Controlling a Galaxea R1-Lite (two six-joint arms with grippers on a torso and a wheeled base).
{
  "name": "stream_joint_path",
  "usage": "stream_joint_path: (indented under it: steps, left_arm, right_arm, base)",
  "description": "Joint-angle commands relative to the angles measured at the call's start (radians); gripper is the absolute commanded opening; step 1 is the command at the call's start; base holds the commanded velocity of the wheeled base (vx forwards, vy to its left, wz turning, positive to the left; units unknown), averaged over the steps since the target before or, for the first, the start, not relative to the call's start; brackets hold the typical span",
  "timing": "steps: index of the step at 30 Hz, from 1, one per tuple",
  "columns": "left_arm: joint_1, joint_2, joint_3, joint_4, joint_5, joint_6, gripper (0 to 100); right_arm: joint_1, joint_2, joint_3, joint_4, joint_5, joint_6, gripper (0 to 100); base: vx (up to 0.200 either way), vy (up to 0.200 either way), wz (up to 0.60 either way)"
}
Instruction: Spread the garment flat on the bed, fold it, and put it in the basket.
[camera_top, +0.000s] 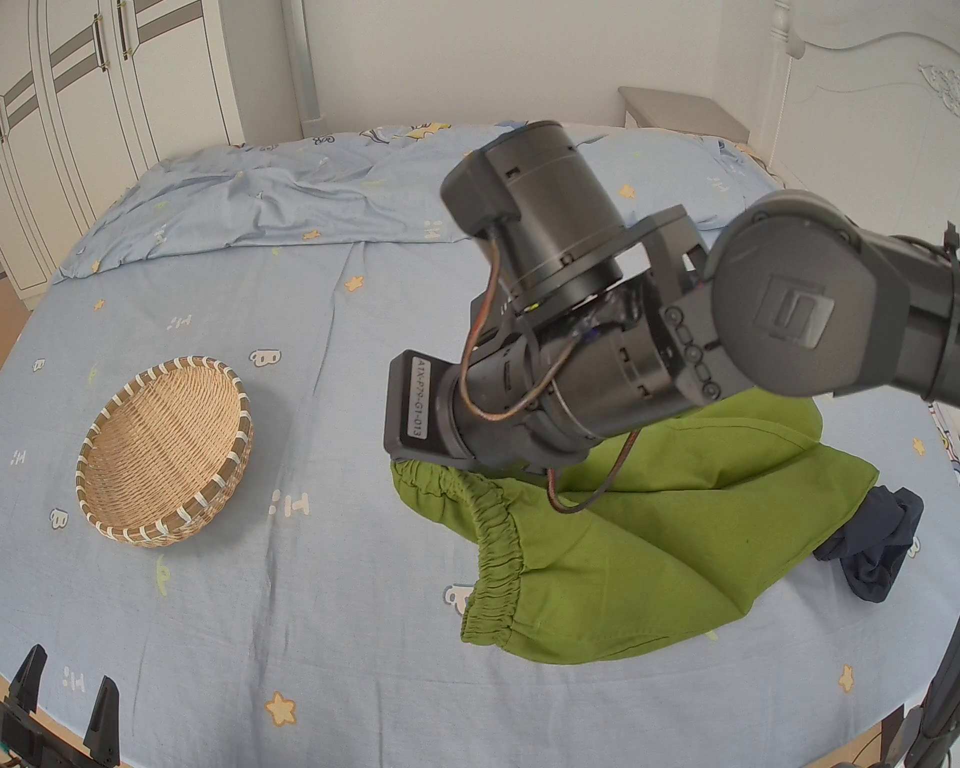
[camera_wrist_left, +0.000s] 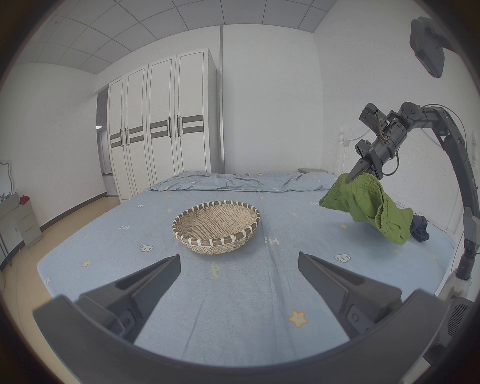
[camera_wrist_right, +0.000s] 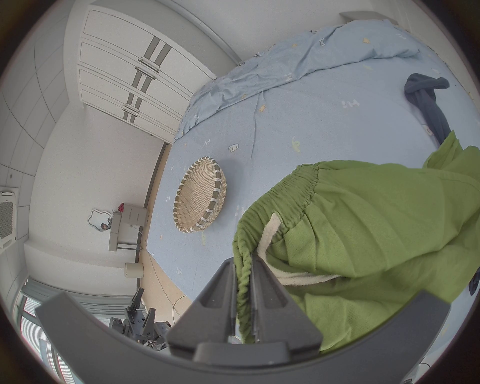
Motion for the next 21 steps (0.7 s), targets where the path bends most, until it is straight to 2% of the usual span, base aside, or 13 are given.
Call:
stream_joint_path:
  steps: [1,7,11,13,14,21]
  left_arm:
    - [0.000,-0.016,0.018,-0.001,0.000,0.000,100]
    - [0.000,-0.016,0.018,-0.001,0.000,0.000,100]
    - [0.000,-0.016,0.018,-0.001,0.000,0.000,100]
    - [0.001,-0.016,0.018,-0.001,0.000,0.000,100]
    - [0.000,-0.016,0.018,-0.001,0.000,-0.002,100]
    - [0.000,-0.016,0.018,-0.001,0.000,0.000,100]
  right_arm:
    - [0.011,0.049,0.000,-0.012,0.000,0.003,0]
    - [0.028,0.145,0.000,-0.003,0.000,0.071,0]
    - [0.028,0.191,0.000,0.020,-0.003,0.071,0]
    - [0.026,0.219,0.000,0.088,0.003,0.072,0]
    - [0.024,0.222,0.000,0.120,0.003,0.071,100]
    - [0.015,0.234,0.000,0.207,-0.003,0.061,100]
  base:
    - [0.000,0.000,0.00]
    - [0.000,0.000,0.00]
    - [0.000,0.000,0.00]
    - [0.000,0.000,0.00]
    - [0.000,0.000,0.00]
    - [0.000,0.000,0.00]
